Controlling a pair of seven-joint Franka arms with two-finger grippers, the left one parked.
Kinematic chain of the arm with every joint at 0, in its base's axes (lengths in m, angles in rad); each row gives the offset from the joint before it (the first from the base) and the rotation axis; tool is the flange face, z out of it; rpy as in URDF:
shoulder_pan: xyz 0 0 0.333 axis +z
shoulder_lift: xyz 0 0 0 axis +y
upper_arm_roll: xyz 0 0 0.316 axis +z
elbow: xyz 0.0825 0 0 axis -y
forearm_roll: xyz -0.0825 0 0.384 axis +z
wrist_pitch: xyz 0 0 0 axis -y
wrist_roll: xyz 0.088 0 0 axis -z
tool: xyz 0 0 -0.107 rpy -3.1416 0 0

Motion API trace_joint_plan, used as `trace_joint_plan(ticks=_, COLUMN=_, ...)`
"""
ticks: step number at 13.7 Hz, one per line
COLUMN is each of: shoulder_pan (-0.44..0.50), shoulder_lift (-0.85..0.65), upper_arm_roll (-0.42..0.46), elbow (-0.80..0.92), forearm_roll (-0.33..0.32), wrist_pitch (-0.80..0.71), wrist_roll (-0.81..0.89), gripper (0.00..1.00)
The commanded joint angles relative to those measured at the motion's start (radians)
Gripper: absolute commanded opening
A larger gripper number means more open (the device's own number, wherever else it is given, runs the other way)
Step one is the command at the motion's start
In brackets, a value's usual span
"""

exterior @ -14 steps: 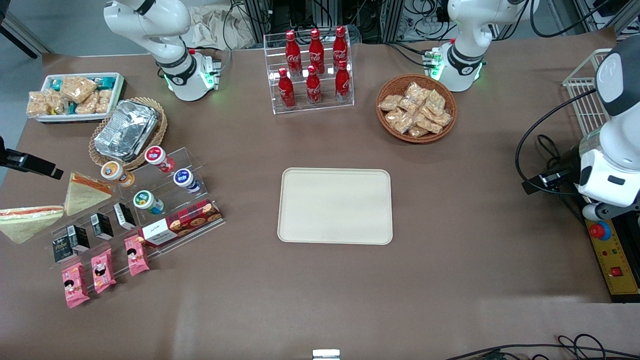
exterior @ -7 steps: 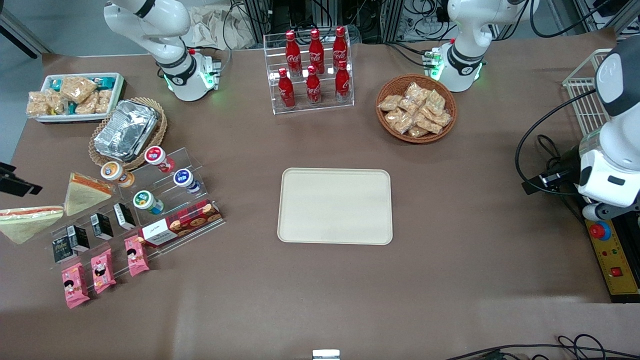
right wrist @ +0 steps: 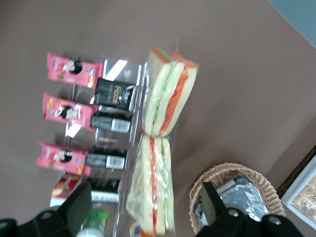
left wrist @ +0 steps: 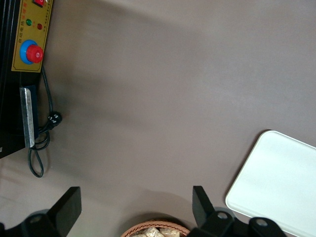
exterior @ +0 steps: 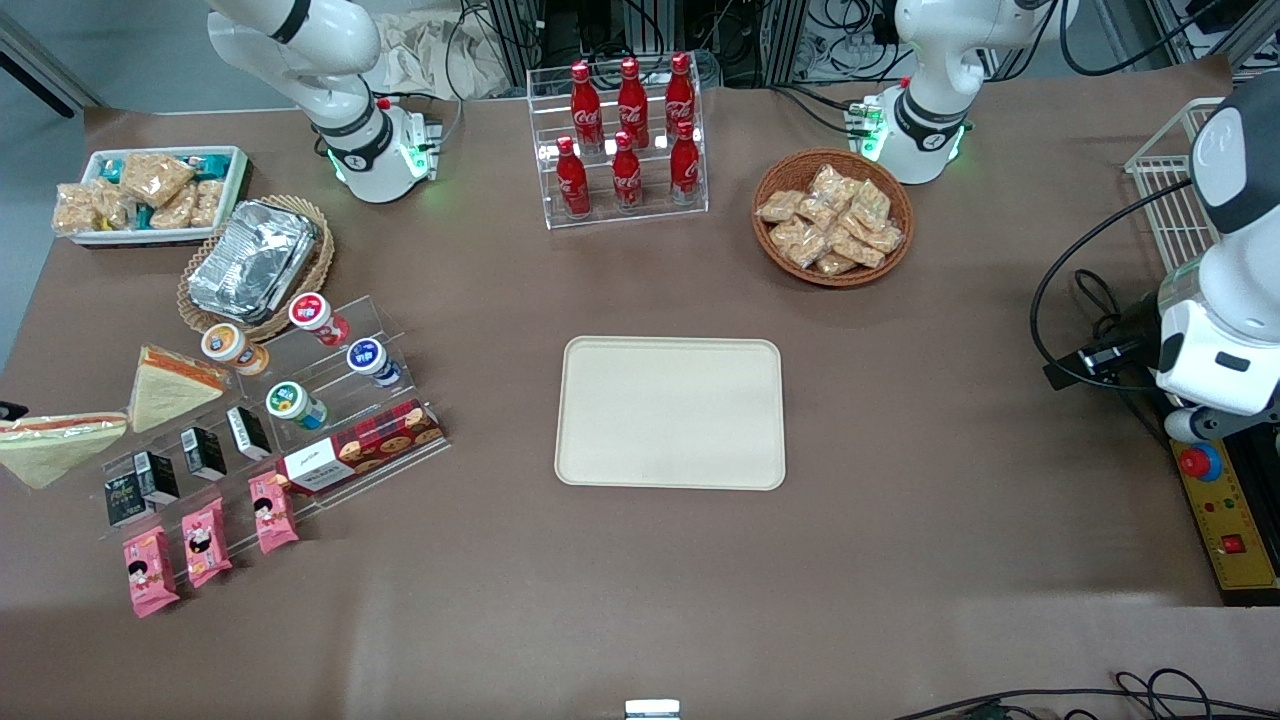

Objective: Place sandwich on tray
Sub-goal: 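Close the right gripper on a wrapped triangular sandwich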

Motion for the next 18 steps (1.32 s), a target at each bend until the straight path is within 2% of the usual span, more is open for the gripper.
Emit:
trace_joint_plan(ticks=1, shoulder_pan=-0.038, shoulder_lift=0.051, upper_arm_roll=0.000, elbow=0.017, forearm_roll=0.026, wrist_pitch=0.042, wrist_roll=0.021, gripper=0.99)
trace_joint_plan(ticks=12, shoulder_pan=-0.125, shoulder_lift=0.163, upper_arm_roll=0.003, elbow=0.006, forearm_roll=0.078, wrist_pitch=0.156, wrist_roll=-0.020, gripper=0.99)
trace_joint_plan(ticks=18, shoulder_pan=-0.127, shoulder_lift=0.200, upper_arm_roll=0.004, elbow=0.006, forearm_roll=0.092, wrist_pitch=0.205, wrist_roll=-0.023, gripper=0.99)
